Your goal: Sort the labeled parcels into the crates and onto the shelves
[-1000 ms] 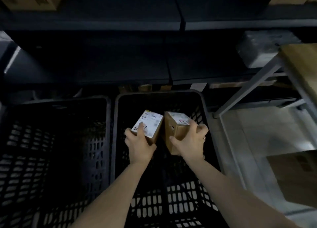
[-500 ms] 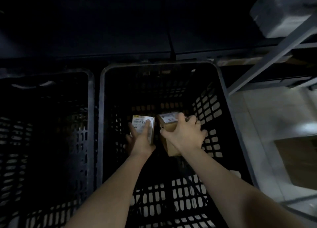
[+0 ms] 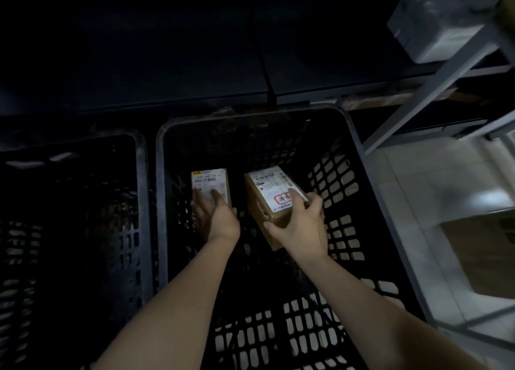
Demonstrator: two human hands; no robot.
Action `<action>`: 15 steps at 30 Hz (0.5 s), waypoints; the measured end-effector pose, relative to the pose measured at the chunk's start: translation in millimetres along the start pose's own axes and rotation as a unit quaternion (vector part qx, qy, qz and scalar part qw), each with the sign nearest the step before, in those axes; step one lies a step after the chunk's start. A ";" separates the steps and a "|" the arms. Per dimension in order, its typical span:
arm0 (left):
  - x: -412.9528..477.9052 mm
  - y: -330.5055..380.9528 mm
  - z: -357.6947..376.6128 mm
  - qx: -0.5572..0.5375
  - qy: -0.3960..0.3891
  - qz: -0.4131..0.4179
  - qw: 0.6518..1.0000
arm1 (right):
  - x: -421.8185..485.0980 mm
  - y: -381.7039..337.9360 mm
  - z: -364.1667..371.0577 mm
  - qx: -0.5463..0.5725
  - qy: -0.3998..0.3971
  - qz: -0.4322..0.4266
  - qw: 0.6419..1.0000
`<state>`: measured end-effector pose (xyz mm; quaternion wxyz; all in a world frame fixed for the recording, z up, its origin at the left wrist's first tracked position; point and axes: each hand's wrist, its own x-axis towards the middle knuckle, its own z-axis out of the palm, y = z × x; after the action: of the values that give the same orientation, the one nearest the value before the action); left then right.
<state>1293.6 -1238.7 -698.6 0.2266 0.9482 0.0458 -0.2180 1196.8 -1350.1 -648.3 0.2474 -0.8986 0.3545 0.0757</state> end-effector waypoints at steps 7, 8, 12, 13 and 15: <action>-49.8 25.2 -76.3 0.013 -0.008 0.173 0.985 | -33.3 -30.9 -53.5 0.054 0.062 -0.054 0.995; -55.3 30.2 -93.4 0.009 0.002 0.184 0.983 | -38.9 -38.9 -63.9 0.056 0.073 -0.065 0.994; -70.6 35.6 -172.1 0.021 0.086 0.245 0.965 | -57.1 -81.0 -101.9 0.053 0.115 -0.119 0.985; -73.1 31.5 -193.1 0.036 0.113 0.259 0.959 | -60.6 -93.9 -108.7 0.055 0.119 -0.134 0.982; -78.1 14.0 -235.0 0.071 0.155 0.274 0.947 | -68.9 -122.2 -117.3 0.064 0.120 -0.164 0.977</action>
<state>1318.1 -1144.5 -470.4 0.1994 0.9599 -0.1969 -0.0010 1223.9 -1290.7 -477.5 0.2695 -0.9291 0.2340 -0.0972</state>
